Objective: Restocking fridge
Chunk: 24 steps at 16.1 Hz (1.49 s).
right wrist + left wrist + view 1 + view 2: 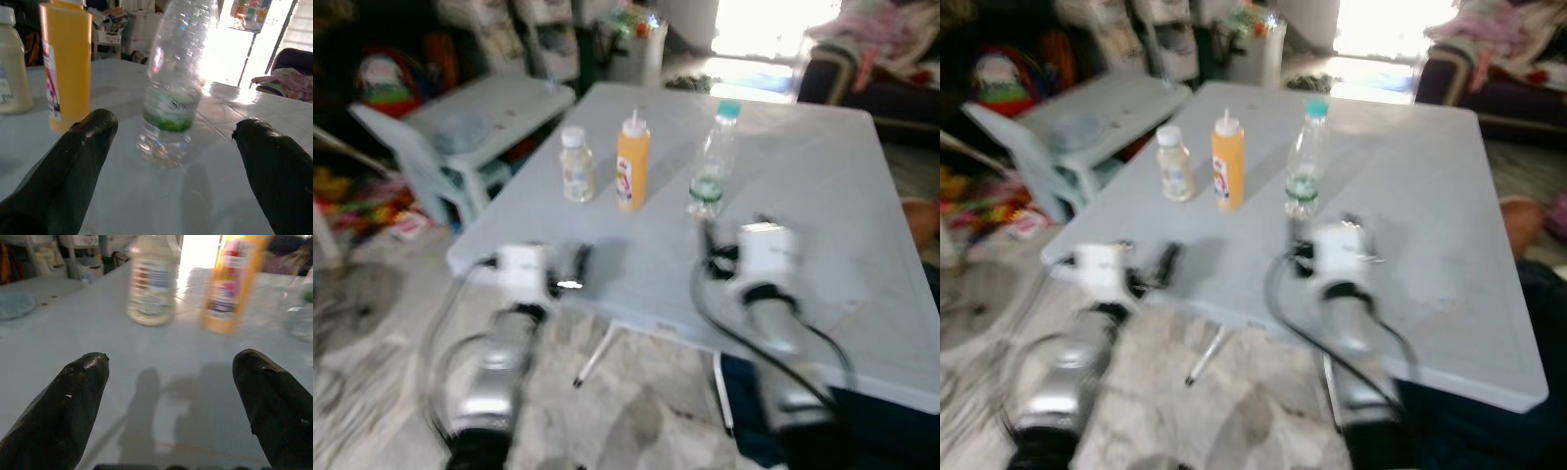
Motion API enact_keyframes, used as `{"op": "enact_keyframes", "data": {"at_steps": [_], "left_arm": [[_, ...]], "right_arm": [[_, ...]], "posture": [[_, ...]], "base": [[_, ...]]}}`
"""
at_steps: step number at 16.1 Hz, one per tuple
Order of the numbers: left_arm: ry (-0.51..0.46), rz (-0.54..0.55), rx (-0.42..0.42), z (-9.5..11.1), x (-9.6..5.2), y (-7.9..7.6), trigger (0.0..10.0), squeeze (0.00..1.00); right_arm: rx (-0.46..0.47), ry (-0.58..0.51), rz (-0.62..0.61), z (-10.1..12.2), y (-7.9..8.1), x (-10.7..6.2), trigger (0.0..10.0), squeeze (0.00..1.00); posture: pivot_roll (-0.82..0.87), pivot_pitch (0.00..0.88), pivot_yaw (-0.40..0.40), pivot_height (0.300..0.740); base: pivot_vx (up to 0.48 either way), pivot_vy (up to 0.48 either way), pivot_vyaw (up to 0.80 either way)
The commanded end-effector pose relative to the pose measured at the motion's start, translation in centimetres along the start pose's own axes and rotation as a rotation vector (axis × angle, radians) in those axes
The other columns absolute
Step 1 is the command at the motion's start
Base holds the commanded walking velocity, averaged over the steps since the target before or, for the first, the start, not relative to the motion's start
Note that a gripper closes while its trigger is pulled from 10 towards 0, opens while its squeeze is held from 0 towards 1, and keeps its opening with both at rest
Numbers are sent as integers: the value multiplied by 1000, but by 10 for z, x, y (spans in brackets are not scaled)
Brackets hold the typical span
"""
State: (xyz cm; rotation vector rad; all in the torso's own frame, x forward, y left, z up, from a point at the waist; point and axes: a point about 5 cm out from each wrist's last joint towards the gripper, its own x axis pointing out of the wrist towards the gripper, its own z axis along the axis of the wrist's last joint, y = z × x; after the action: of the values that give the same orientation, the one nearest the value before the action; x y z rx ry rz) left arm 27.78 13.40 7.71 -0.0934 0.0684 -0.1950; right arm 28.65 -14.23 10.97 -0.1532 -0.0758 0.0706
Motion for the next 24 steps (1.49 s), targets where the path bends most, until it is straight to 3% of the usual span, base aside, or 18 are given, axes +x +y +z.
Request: {"op": "enact_keyframes", "data": {"at_steps": [1,5,10,16,18,21,24], "left_arm": [[-41,-30,-10,8,3,-11,10000,0],[-39,-36,-16,7,1,-12,10000,0],[-21,-33,-1,5,-5,-8,10000,0],[-18,-26,11,7,-9,-3,10000,0],[-17,-32,34,8,-11,-2,10000,0],[-6,-23,41,6,-13,2,10000,0],[7,-24,51,4,-16,3,10000,0]], "right_arm": [[-19,-9,-30,1,-11,-1,10000,0],[-32,-15,-35,3,-12,0,10000,0],[-60,-71,-70,18,-30,19,10000,0],[-84,-108,-72,27,-34,28,10000,0],[-129,-179,-37,39,-31,32,10000,0],[-104,-198,-18,47,-28,36,10000,0],[-87,-266,21,73,-30,50,10000,0]], "posture": [[-6,0,20,740],[-6,3,20,740],[17,28,30,740],[37,42,38,740],[45,49,42,740],[50,54,46,740],[58,60,51,740]], "base": [[0,0,0],[0,0,0],[0,0,-480],[0,0,0],[0,0,0],[0,0,0],[0,0,0]]}}
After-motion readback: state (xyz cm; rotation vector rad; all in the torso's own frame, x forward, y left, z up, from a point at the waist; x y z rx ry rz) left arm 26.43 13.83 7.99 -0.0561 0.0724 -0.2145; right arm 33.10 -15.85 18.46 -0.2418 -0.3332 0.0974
